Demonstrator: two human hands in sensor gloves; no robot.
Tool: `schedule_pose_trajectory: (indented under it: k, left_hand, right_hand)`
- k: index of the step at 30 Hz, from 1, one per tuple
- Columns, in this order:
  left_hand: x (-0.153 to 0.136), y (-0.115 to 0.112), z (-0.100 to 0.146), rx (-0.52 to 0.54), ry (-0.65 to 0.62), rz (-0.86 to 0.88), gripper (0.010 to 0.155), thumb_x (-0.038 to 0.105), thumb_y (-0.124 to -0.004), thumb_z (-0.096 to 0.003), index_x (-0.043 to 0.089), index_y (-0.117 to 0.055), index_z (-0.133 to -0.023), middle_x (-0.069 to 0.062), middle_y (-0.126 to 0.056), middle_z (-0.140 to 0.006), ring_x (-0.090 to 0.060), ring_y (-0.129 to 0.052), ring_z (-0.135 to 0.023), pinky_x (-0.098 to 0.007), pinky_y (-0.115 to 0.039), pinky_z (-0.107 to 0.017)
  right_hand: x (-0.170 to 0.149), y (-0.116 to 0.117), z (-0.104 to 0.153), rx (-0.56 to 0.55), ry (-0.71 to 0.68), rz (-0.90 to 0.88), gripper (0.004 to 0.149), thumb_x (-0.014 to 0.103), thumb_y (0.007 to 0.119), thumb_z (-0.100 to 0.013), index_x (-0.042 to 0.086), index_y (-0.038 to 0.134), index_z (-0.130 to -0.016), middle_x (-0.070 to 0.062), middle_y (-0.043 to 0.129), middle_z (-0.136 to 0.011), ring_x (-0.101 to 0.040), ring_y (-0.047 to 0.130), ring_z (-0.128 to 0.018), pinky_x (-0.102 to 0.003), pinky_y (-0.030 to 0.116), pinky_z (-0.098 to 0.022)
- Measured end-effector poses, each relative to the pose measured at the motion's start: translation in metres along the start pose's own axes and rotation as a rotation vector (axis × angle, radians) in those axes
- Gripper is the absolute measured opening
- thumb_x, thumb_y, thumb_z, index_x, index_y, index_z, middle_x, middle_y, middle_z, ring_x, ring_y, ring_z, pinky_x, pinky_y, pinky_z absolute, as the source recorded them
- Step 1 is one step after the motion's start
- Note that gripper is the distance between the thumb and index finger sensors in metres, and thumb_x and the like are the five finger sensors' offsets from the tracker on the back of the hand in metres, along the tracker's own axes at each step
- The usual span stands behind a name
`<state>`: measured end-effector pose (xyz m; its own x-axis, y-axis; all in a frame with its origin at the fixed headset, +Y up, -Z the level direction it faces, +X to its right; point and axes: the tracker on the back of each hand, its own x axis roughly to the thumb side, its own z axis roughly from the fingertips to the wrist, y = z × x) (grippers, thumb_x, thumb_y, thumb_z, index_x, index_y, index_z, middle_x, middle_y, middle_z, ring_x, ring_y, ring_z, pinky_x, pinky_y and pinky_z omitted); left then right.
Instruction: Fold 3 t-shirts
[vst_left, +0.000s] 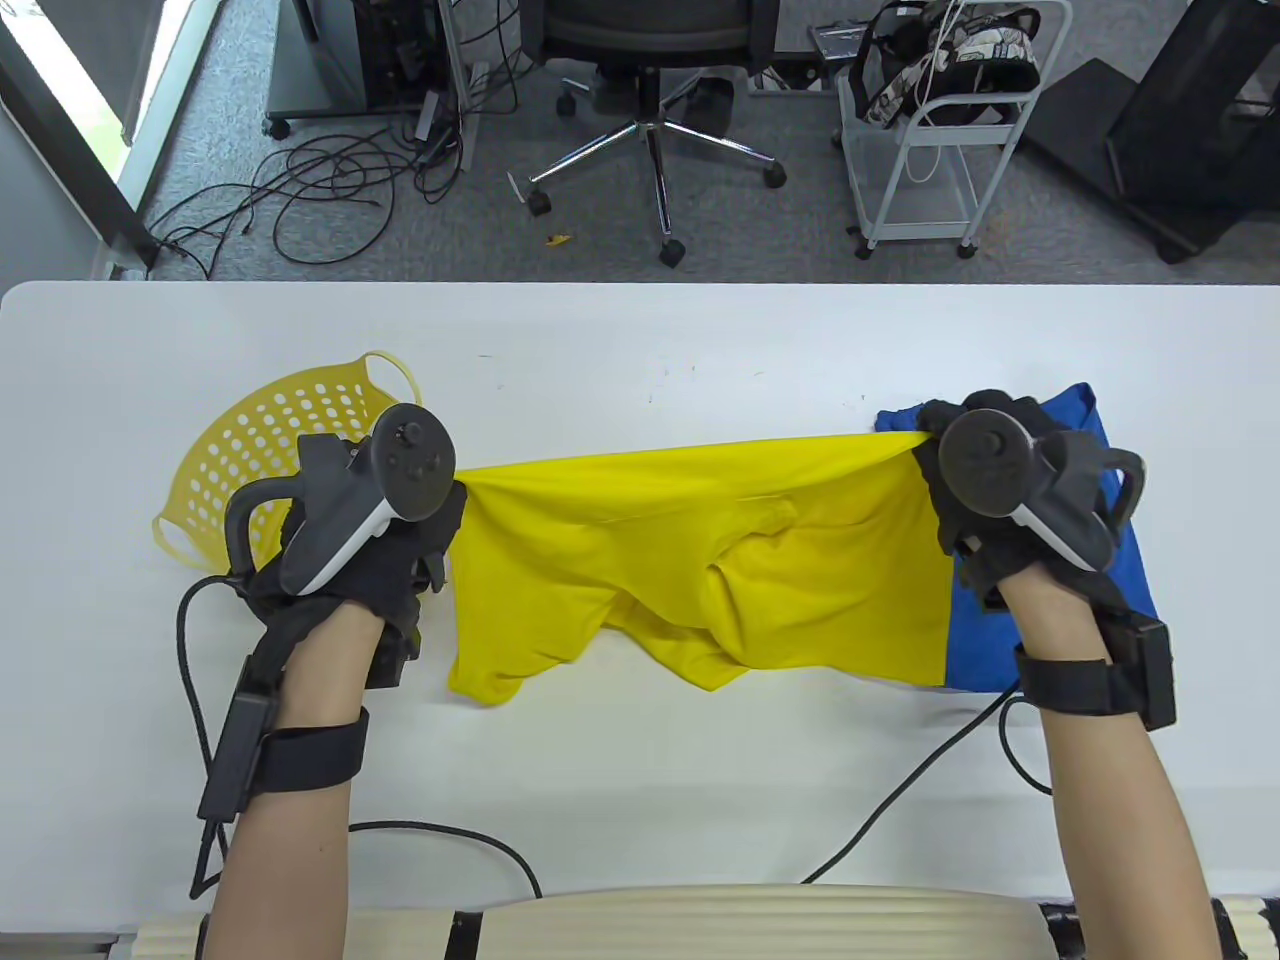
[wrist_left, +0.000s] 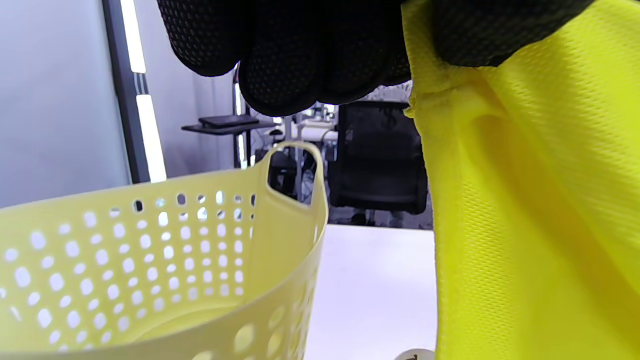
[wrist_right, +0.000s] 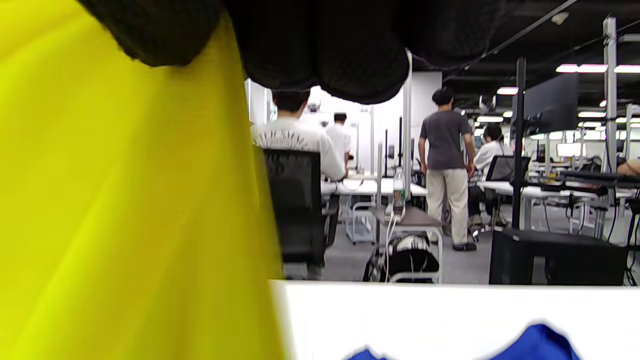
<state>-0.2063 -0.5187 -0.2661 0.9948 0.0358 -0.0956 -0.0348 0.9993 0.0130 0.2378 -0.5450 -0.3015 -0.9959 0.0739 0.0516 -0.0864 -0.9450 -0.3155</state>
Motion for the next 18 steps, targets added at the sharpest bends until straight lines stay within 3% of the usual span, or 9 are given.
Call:
schedule_pose_trajectory:
  k: [2, 4, 7, 11, 14, 18]
  left_hand:
    - [0.002, 0.01, 0.003, 0.017, -0.005, 0.022, 0.041, 0.051, -0.078, -0.0413, 0.029, -0.083, -0.075, 0.0, -0.088, -0.071, -0.021, -0.091, -0.065, -0.042, -0.072, -0.058]
    - [0.004, 0.011, 0.003, 0.008, -0.005, 0.015, 0.041, 0.051, -0.078, -0.0414, 0.028, -0.083, -0.075, 0.0, -0.088, -0.071, -0.021, -0.091, -0.065, -0.042, -0.072, -0.058]
    - [0.008, 0.003, 0.002, -0.02, -0.02, -0.023, 0.041, 0.052, -0.078, -0.0417, 0.029, -0.083, -0.076, 0.0, -0.088, -0.072, -0.021, -0.091, -0.065, -0.042, -0.072, -0.058]
    - [0.011, -0.016, -0.006, -0.058, -0.025, -0.068, 0.041, 0.052, -0.077, -0.0418, 0.03, -0.082, -0.076, 0.001, -0.088, -0.071, -0.02, -0.092, -0.065, -0.041, -0.072, -0.058]
    - [0.011, -0.023, -0.011, -0.082, -0.021, -0.083, 0.041, 0.052, -0.077, -0.0417, 0.029, -0.082, -0.075, 0.001, -0.088, -0.071, -0.02, -0.092, -0.065, -0.041, -0.072, -0.058]
    - [0.011, -0.027, -0.014, -0.089, -0.02, -0.092, 0.041, 0.052, -0.077, -0.0415, 0.03, -0.082, -0.075, 0.001, -0.088, -0.071, -0.02, -0.092, -0.065, -0.041, -0.072, -0.058]
  right_hand:
    - [-0.003, -0.019, 0.0, 0.0, 0.014, -0.008, 0.039, 0.034, 0.079, -0.04, 0.023, 0.079, -0.078, -0.007, 0.082, -0.074, -0.031, 0.085, -0.062, -0.055, 0.067, -0.056]
    - [-0.005, -0.018, -0.002, 0.066, 0.012, -0.011, 0.039, 0.034, 0.079, -0.041, 0.023, 0.078, -0.078, -0.007, 0.082, -0.075, -0.031, 0.084, -0.063, -0.055, 0.066, -0.057]
    - [-0.008, 0.01, -0.003, 0.142, -0.008, 0.021, 0.039, 0.035, 0.078, -0.041, 0.024, 0.078, -0.079, -0.006, 0.082, -0.074, -0.03, 0.085, -0.062, -0.054, 0.068, -0.055]
    - [-0.007, 0.068, -0.001, 0.238, -0.021, 0.007, 0.039, 0.036, 0.078, -0.041, 0.024, 0.077, -0.078, -0.005, 0.082, -0.074, -0.029, 0.085, -0.062, -0.054, 0.068, -0.055]
    - [-0.004, 0.1, 0.0, 0.277, -0.028, -0.027, 0.039, 0.036, 0.078, -0.041, 0.024, 0.077, -0.078, -0.006, 0.082, -0.074, -0.03, 0.085, -0.061, -0.054, 0.068, -0.054]
    - [-0.002, 0.125, 0.001, 0.336, -0.023, -0.013, 0.044, 0.036, 0.081, -0.04, 0.024, 0.075, -0.082, -0.006, 0.08, -0.077, -0.031, 0.084, -0.064, -0.055, 0.067, -0.055]
